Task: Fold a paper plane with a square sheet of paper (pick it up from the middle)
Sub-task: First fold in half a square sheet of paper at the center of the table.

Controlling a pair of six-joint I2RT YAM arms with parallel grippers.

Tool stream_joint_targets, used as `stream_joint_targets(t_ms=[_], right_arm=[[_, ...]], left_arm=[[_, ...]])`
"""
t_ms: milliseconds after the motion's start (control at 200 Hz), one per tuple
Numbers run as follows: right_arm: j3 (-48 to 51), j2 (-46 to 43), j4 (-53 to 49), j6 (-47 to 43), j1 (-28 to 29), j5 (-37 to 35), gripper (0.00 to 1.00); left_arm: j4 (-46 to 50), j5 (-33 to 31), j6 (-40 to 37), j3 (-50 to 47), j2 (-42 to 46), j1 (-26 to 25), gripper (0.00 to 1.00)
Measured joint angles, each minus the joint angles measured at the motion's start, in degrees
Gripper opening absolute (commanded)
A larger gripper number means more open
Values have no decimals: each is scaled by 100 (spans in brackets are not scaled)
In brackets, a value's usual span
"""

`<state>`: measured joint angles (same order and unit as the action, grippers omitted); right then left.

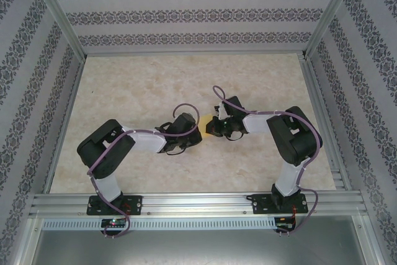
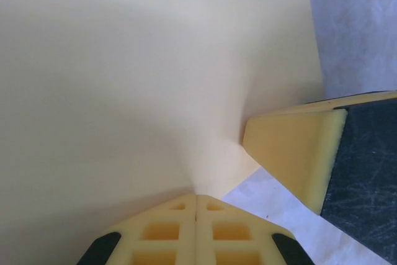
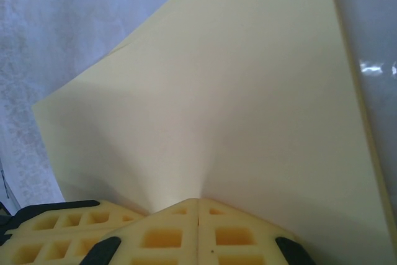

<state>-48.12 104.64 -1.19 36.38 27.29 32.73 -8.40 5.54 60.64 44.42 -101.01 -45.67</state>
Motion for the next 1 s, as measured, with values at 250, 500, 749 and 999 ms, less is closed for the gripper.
stream_joint_targets(t_ms=[250,500,749,999], right_arm=[[28,17,81,17,0,24,6],[28,28,81,15,-2,22,6],[28,28,81,15,-2,22,6],[28,33,83,15,-2,26,6]], left_arm=[[-74,-304,273,-560,470,-22,0],[319,-632,435,-807,887,-22,0],[662,-975,313,-916,1502,-20,0],[262,-793,101,-734,1375,-20,0]])
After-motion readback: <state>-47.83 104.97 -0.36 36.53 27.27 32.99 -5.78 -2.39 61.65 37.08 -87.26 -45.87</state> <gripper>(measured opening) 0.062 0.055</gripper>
